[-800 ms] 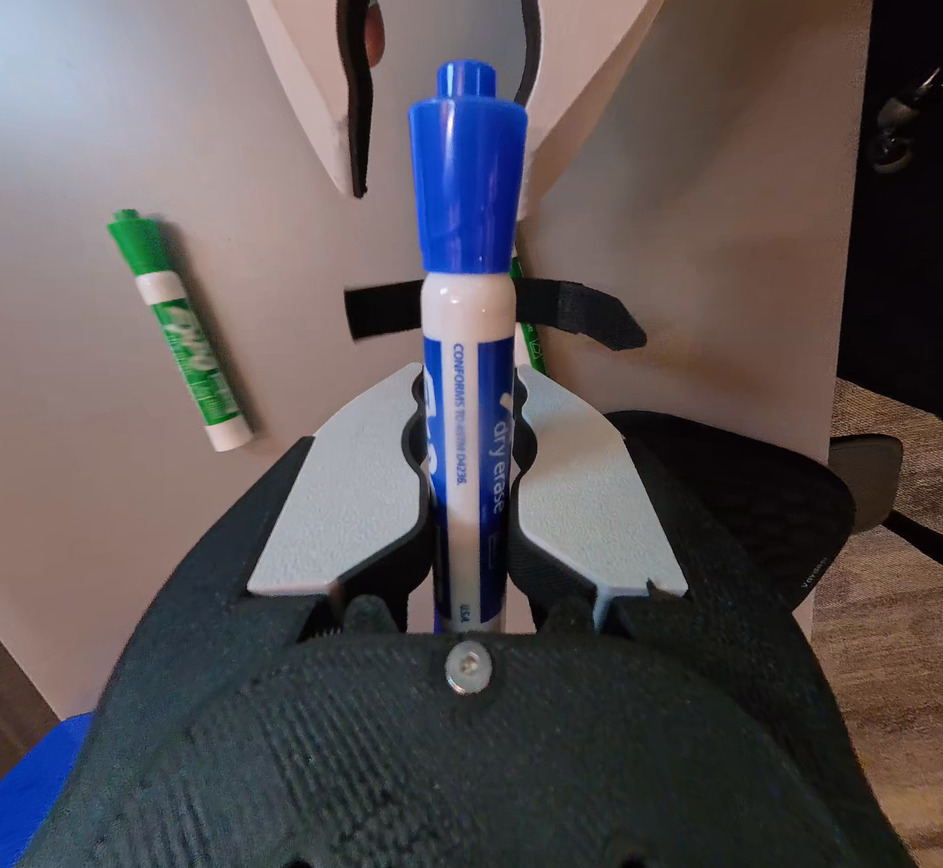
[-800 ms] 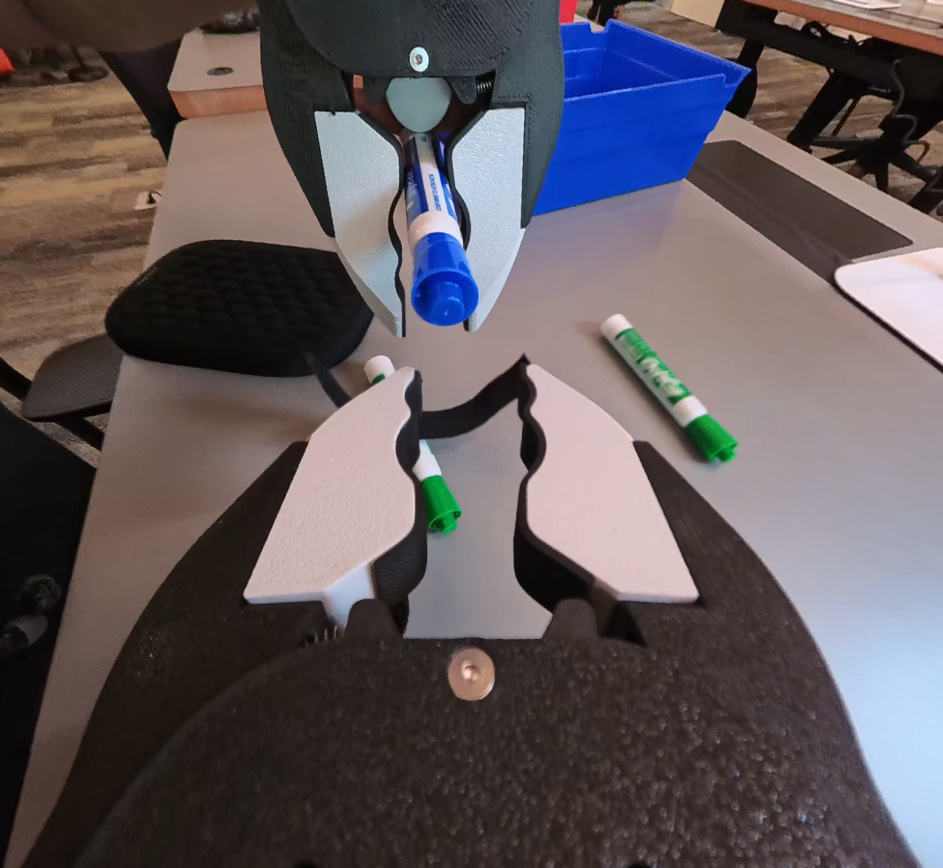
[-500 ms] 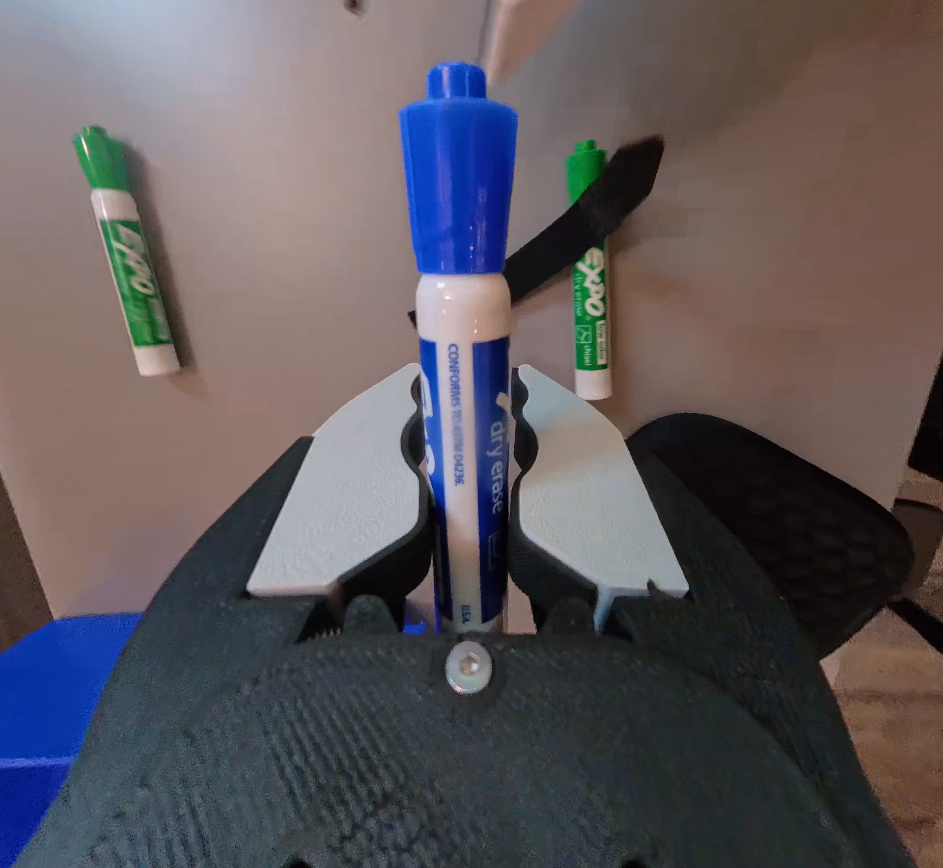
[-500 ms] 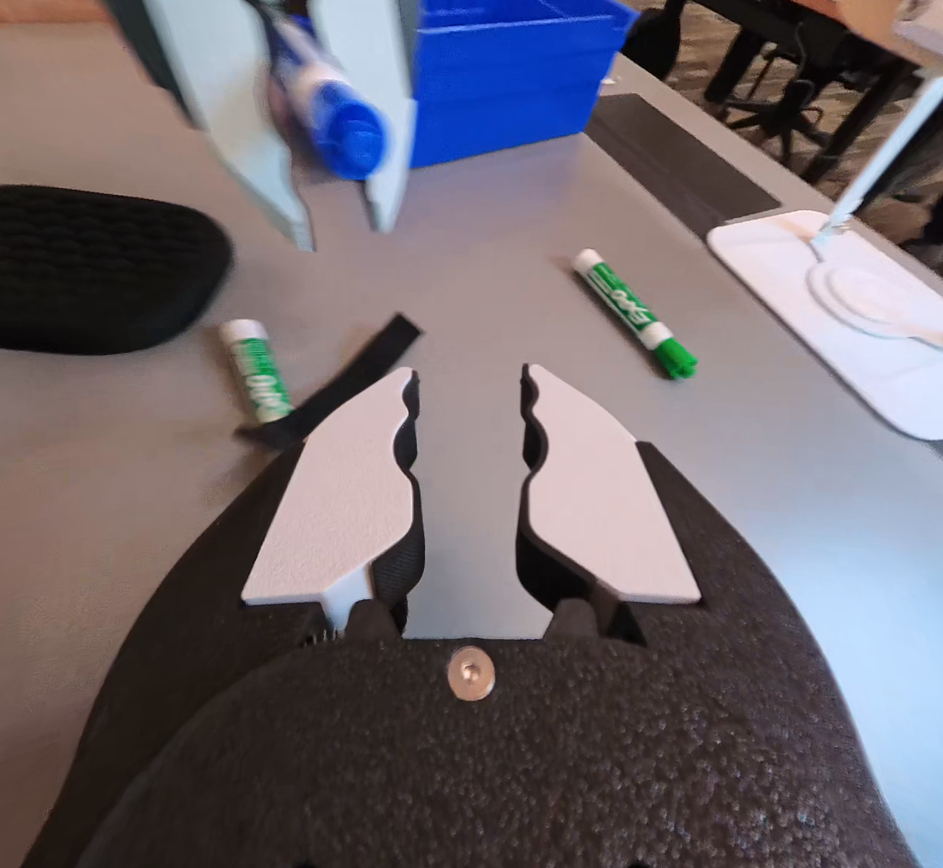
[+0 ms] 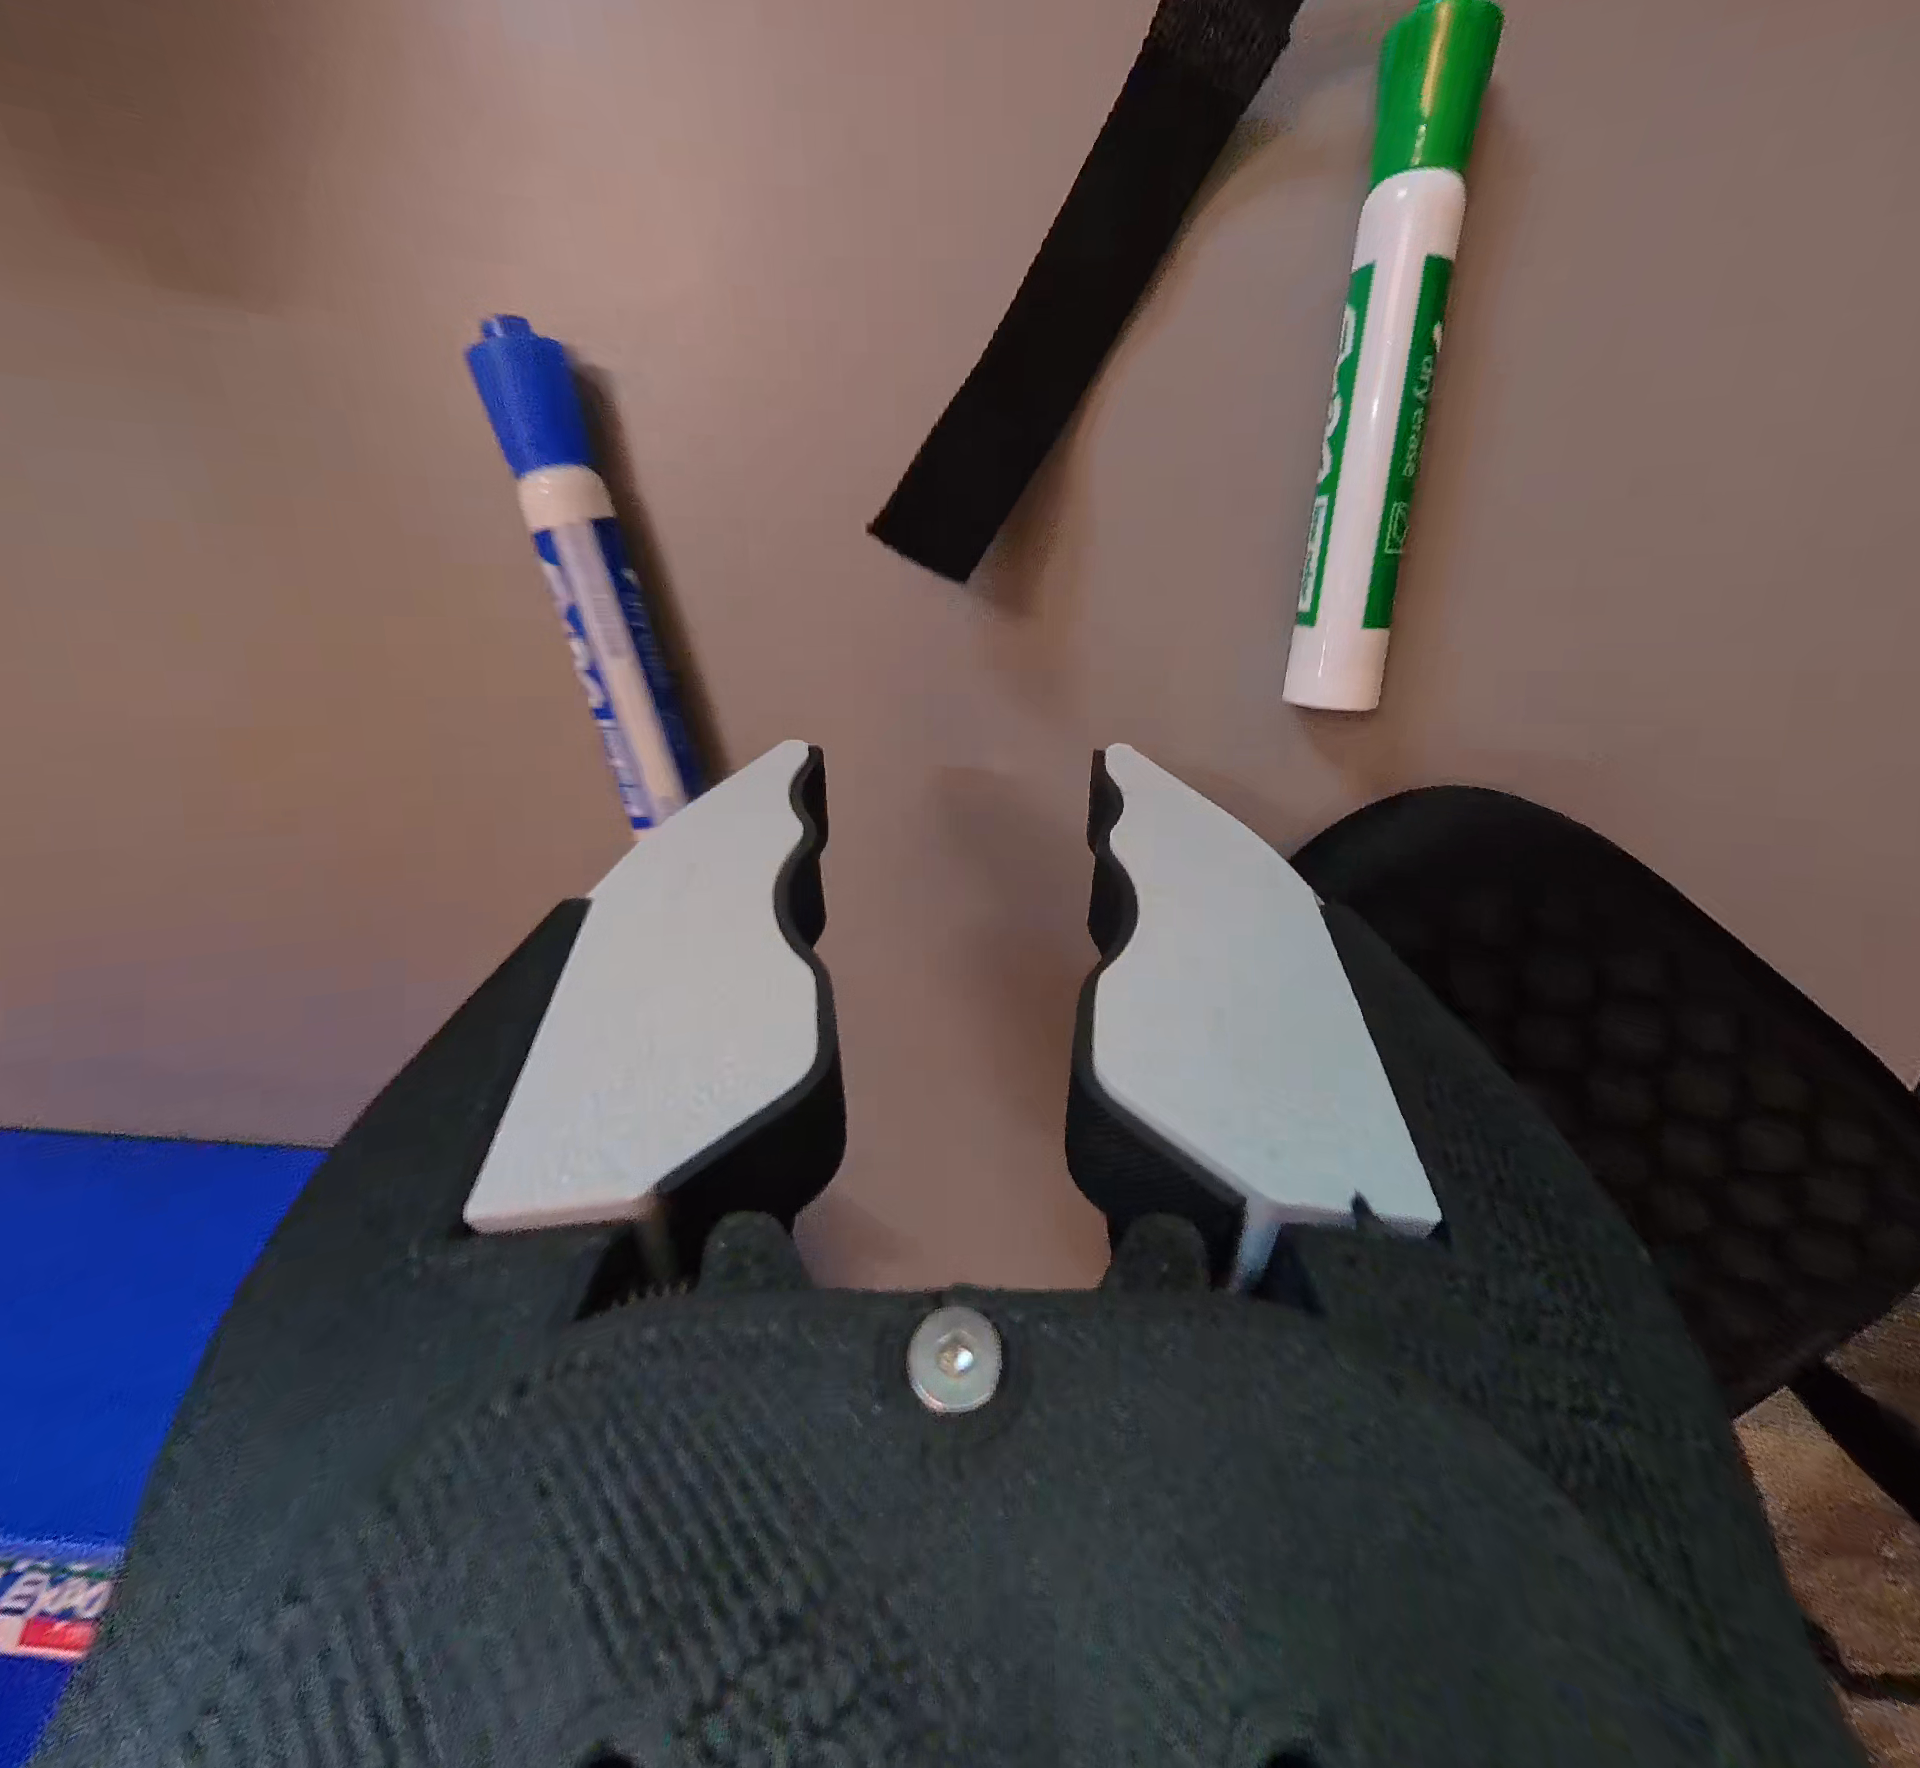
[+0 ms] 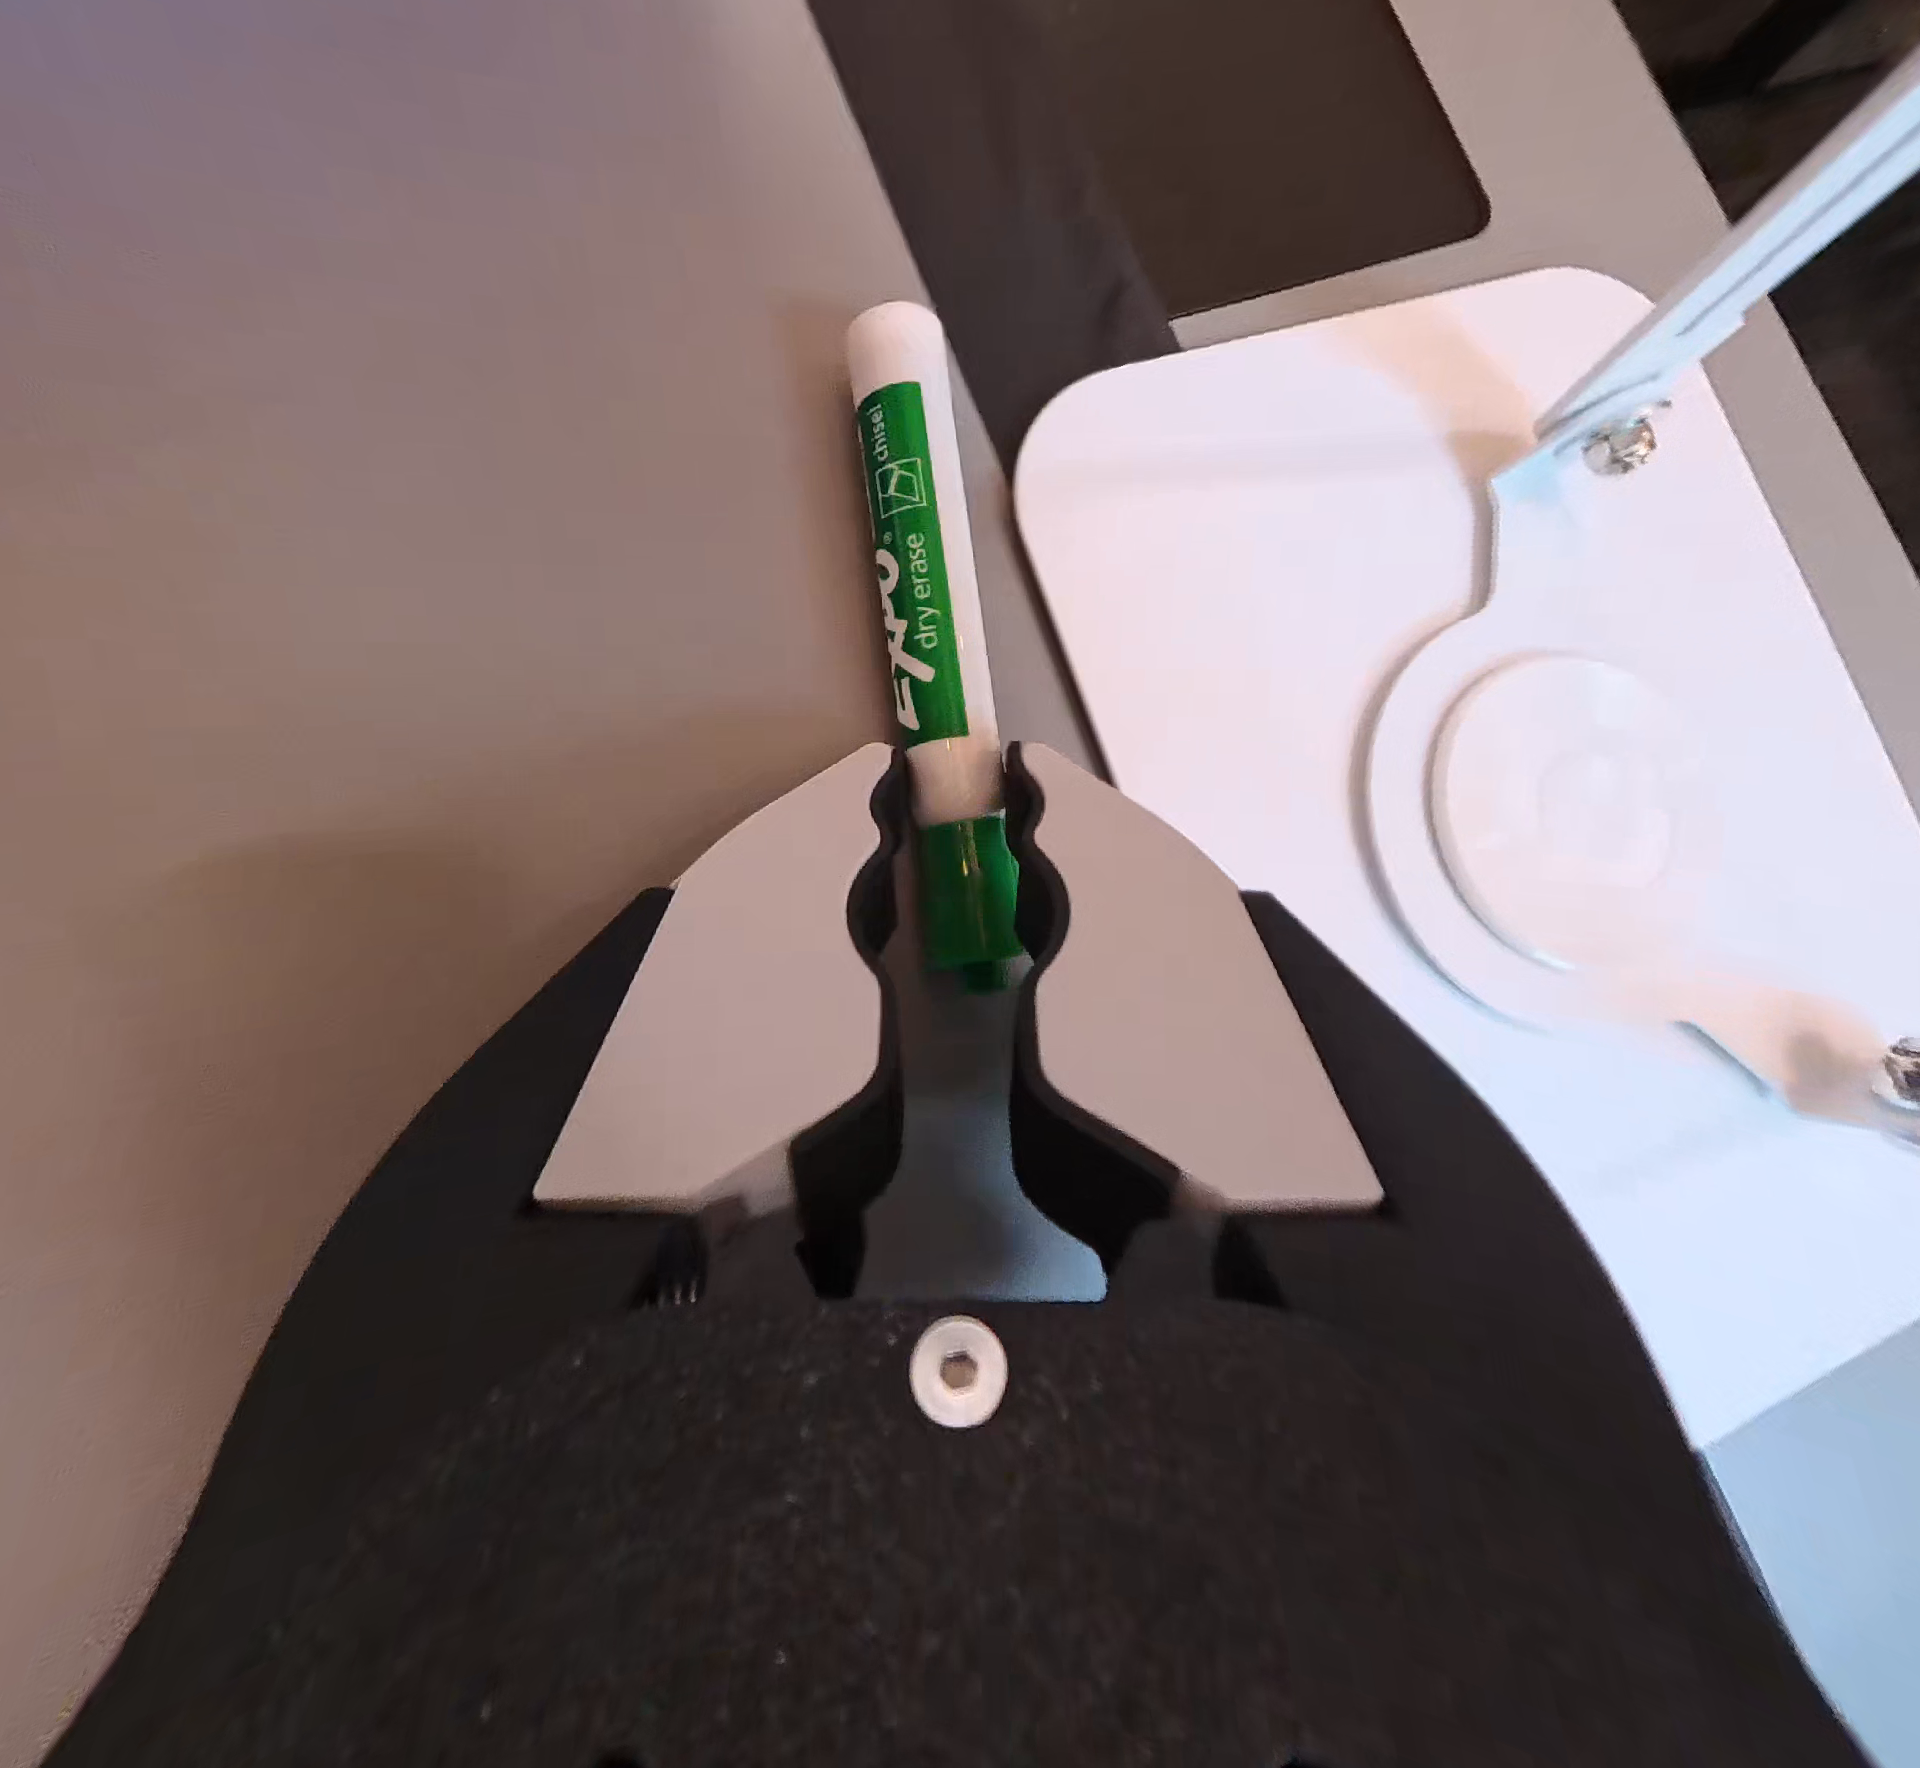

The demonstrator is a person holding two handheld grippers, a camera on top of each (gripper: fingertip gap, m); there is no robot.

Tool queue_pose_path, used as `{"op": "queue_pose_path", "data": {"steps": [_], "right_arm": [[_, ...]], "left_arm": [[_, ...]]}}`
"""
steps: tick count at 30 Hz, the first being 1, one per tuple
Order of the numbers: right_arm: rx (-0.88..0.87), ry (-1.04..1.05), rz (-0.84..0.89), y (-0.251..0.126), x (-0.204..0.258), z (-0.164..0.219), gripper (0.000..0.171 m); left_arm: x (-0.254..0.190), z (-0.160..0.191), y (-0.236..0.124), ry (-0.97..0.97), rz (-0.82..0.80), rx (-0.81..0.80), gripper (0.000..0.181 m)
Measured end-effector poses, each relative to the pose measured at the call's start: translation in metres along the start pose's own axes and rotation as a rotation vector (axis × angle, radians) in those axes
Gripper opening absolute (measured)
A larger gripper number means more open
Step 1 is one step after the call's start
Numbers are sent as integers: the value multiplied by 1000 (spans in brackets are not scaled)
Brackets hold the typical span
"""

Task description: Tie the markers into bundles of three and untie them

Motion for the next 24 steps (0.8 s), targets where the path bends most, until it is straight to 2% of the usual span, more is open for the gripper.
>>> {"op": "queue_pose_path", "data": {"steps": [4,9,15,19,21,23,24], "right_arm": [[26,-136,50,-16,19,8,18],[108,-340,115,-76,57,18,18],[143,-492,153,-134,115,29,18],[106,-529,145,-154,146,33,18],[89,-541,139,-160,157,35,18],[73,-548,117,-165,168,37,18],[70,-548,103,-166,172,39,18]], "left_arm": [[5,8,4,-27,-4,-16,48],[16,-5,4,-61,-78,-123,45],[40,-53,3,-71,-218,-291,49],[56,-85,4,-37,-349,-365,52],[55,-96,11,-19,-347,-362,51],[53,-104,20,16,-360,-350,41],[52,-105,23,37,-385,-333,30]]}}
Point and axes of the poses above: each gripper's, where its closed fingertips meet, y out along the fingers, z out of its underside, x = y × z across the jaws, the point moved 2 cm from there along -y, back along the fingers, and after that the axes turned 6 degrees about x, right-handed, at the moved point
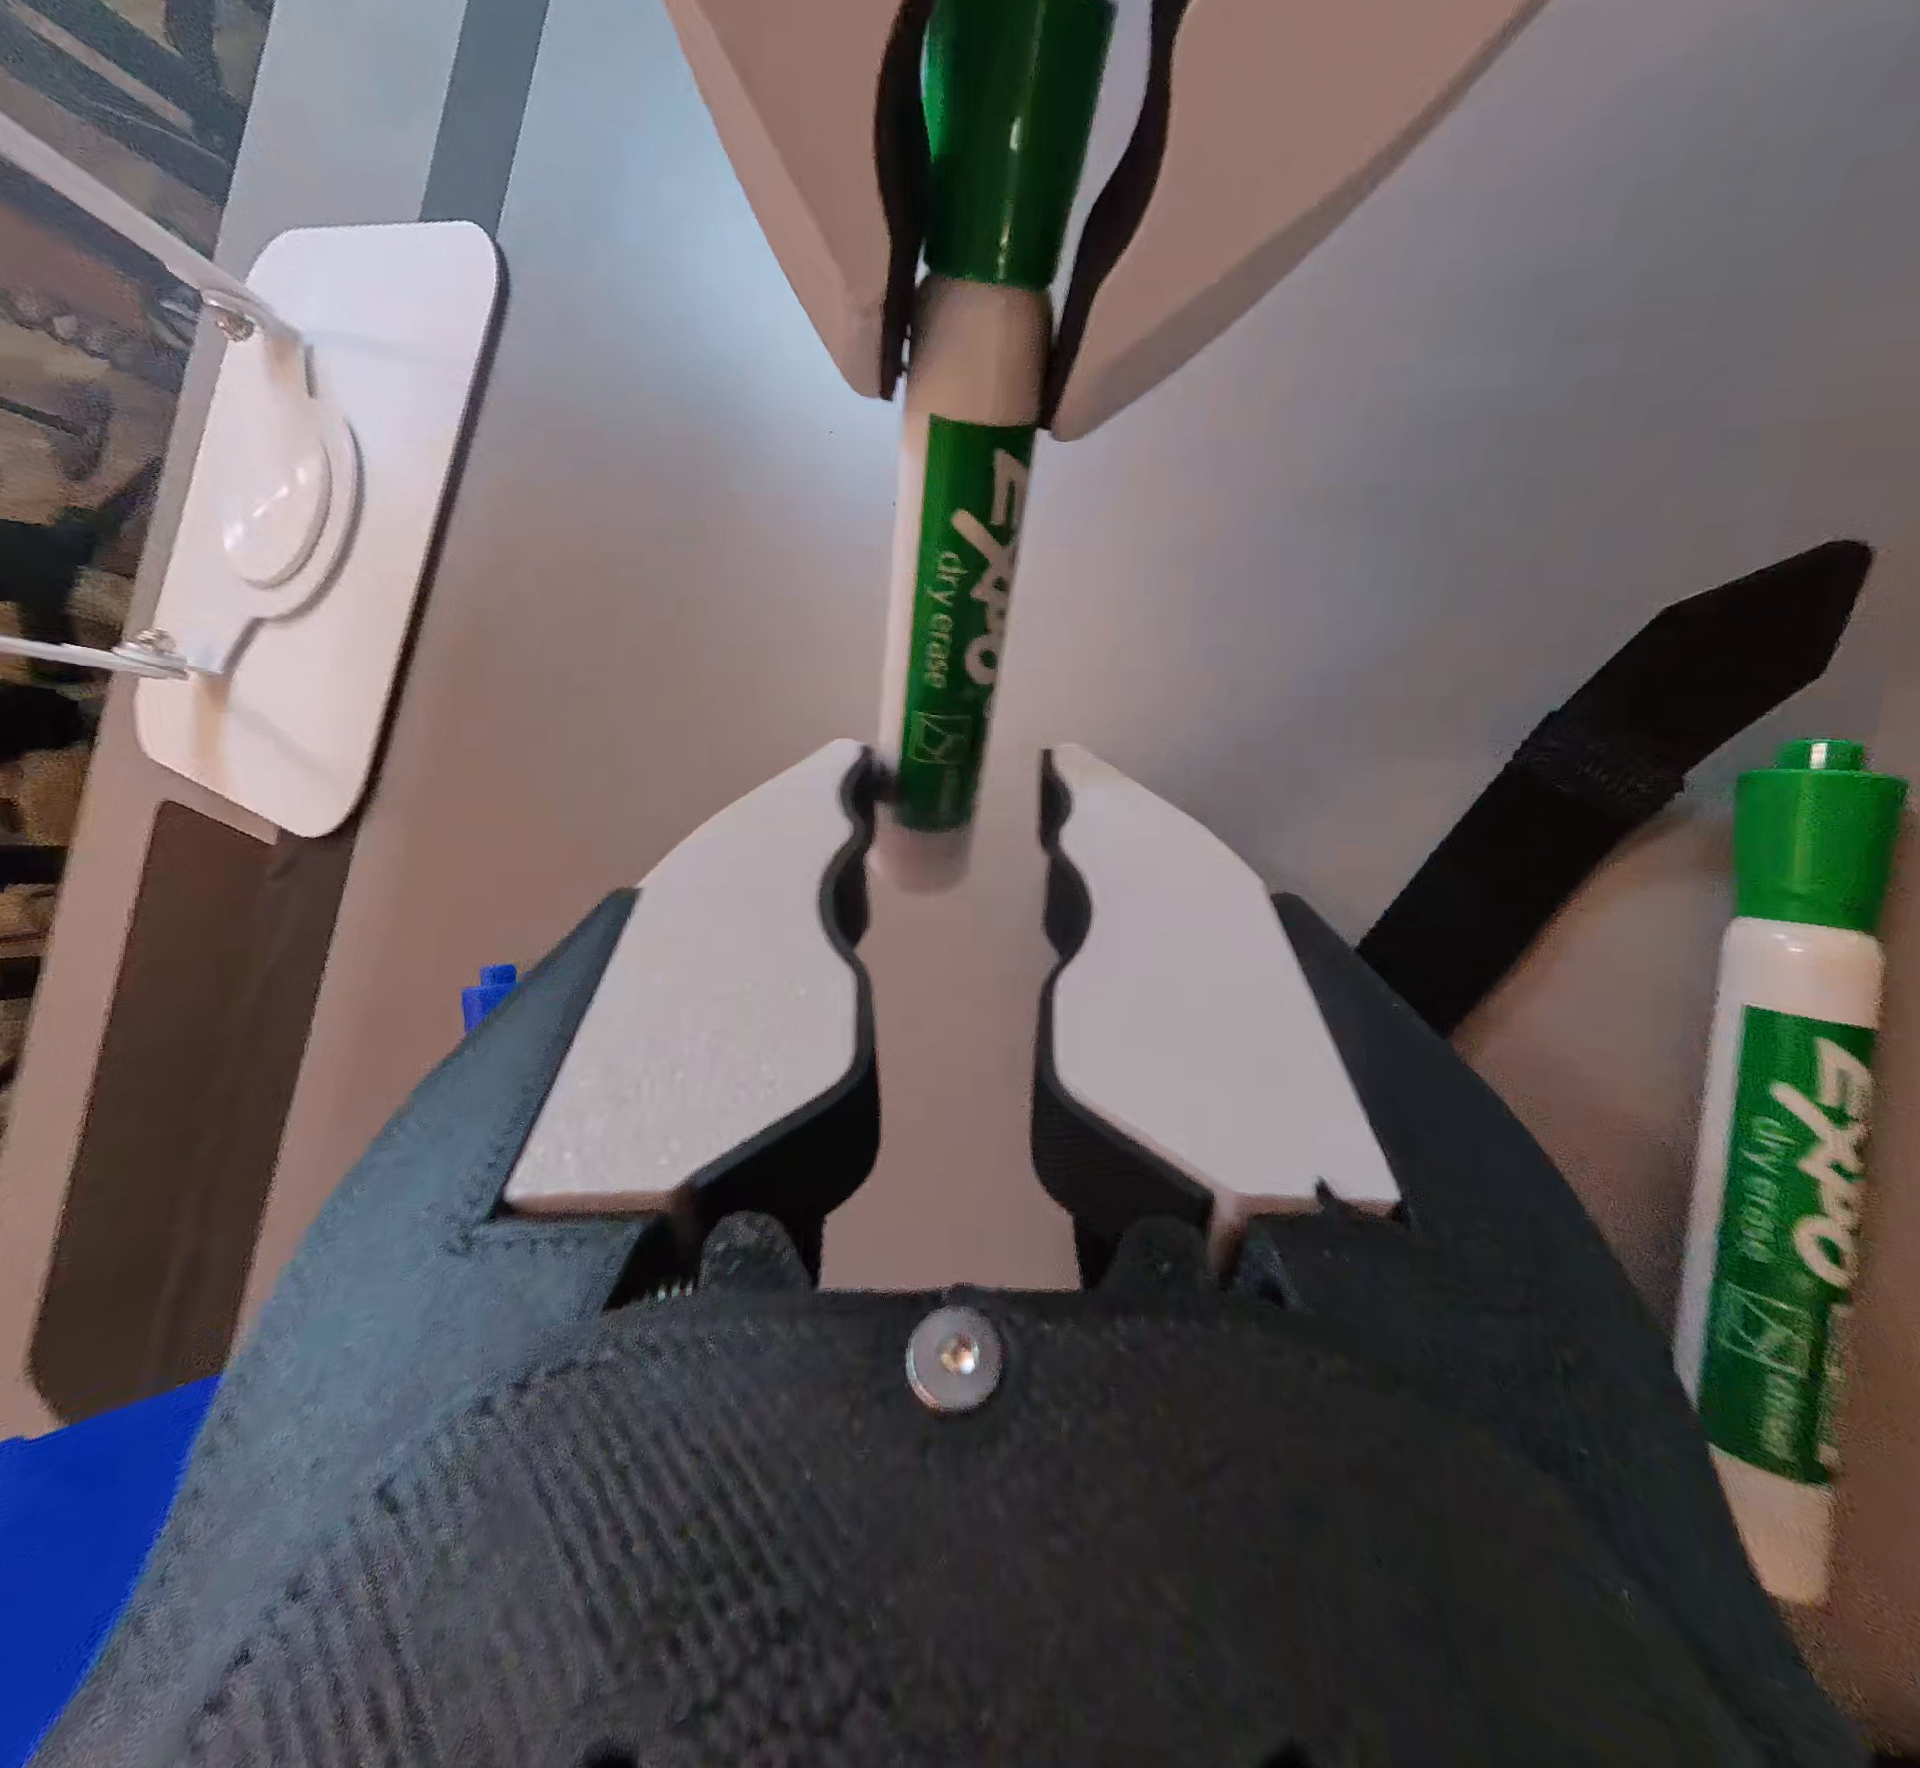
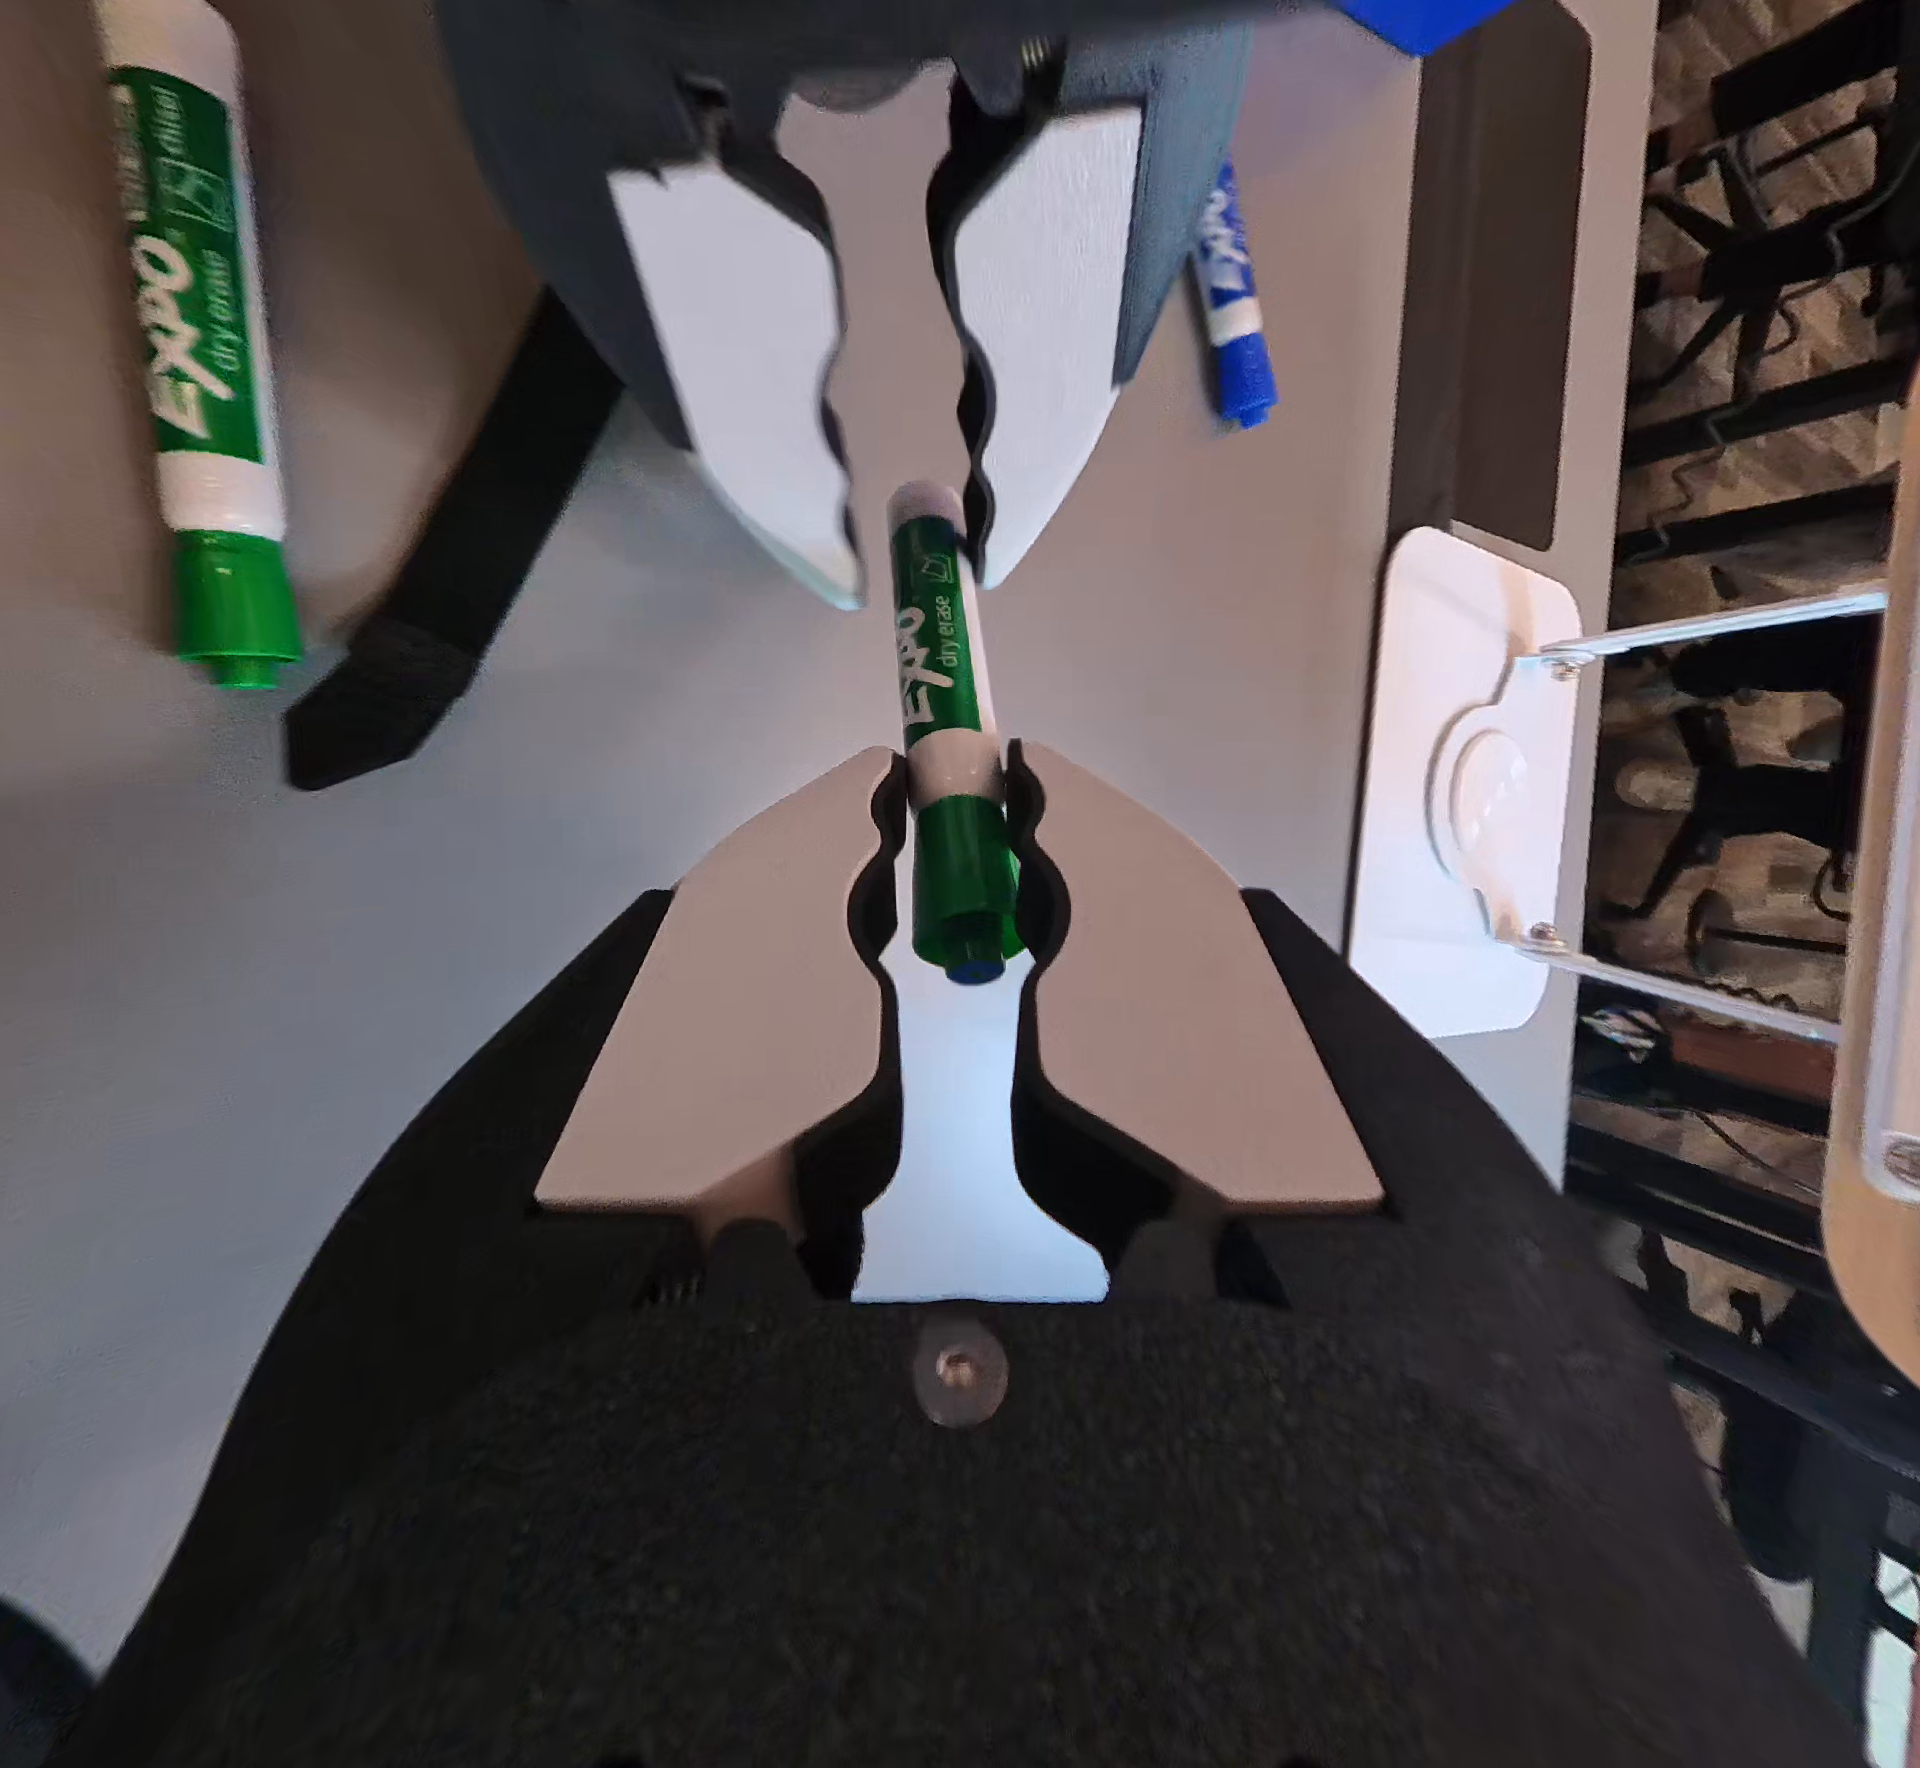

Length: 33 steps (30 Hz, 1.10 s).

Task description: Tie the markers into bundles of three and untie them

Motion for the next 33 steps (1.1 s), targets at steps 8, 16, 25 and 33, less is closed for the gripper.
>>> {"op": "queue_pose_path", "data": {"steps": [8,16,25,33], "right_arm": [[-202,132,-4,-18,5,-5,14],[-763,663,-141,-27,-25,-10,68],[-661,681,2,-22,-50,8,16],[-618,728,0,-15,-46,42,16]], "left_arm": [[-19,-12,4,-18,52,-126,20],[-7,-35,-12,-282,205,-502,19],[77,-23,-1,-325,76,-297,50],[240,108,2,-266,-148,363,43]]}}
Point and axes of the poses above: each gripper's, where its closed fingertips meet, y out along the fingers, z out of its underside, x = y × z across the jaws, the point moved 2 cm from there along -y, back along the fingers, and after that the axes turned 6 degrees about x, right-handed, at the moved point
